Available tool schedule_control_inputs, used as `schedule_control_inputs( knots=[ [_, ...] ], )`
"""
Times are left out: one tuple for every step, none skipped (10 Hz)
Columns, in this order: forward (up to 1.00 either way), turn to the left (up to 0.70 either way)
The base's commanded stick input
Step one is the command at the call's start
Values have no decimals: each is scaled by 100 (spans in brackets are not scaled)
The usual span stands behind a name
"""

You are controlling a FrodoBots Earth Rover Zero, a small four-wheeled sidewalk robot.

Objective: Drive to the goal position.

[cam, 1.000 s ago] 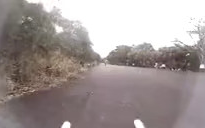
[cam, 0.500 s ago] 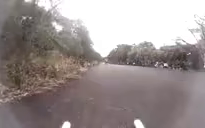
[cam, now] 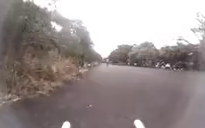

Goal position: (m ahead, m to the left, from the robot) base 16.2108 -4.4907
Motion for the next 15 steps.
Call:
schedule_control_inputs(
  knots=[
    [50, 0],
    [50, 0],
    [50, 0],
    [50, 0],
    [50, 0],
    [50, 0],
    [50, 0],
    [50, 0],
    [50, -16],
    [50, -50],
    [50, -50],
    [50, -50],
    [50, -28],
    [50, 0],
    [50, 0]
  ],
)
